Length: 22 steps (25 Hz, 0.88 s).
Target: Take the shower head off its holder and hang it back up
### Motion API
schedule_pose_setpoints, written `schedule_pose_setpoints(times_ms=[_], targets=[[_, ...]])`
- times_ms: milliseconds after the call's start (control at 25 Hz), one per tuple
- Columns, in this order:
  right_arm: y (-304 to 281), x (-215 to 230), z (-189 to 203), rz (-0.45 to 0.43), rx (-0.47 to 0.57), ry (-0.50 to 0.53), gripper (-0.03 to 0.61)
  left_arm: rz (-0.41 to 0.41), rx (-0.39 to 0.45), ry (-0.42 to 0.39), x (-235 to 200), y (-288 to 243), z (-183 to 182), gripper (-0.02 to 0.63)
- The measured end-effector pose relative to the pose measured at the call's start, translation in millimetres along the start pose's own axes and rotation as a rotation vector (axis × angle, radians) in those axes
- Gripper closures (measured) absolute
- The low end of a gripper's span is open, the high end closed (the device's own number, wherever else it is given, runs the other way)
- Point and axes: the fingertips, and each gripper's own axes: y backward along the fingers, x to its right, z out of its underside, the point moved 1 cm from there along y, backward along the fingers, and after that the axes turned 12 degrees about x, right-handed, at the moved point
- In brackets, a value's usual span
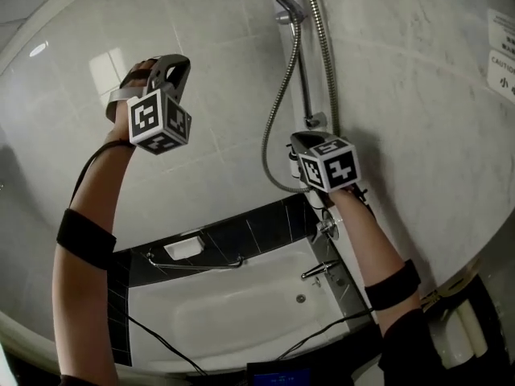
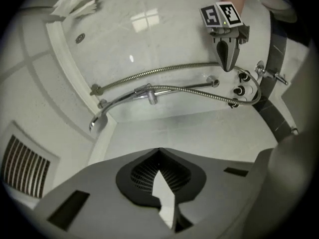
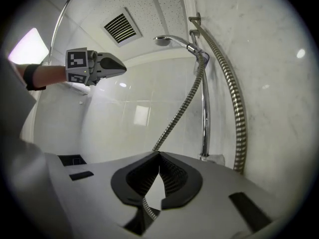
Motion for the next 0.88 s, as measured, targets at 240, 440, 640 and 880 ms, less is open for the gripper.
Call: schedule_pose_setpoints(times_ms=[240,440,640,880], targets=[[4,-35,61,-0.01,-0.062,-0.045,0.554,-0.013,-0.084,0.49,96,78,66,0.611],[7,-75,118,-0.038,-0.119,-0.086,0.554,-0.025,-0.17,0.86,191,155,99,0.611],[17,-118,177,-0.074,-0.177,-0.126,0.554,-0.079,-0.279,1.156,288,234,117,0.611],[32,-167,227,-0.108,-0.198,-0.177,0.554,-0.067,-0.415,1.336,385,312,113,0.611]])
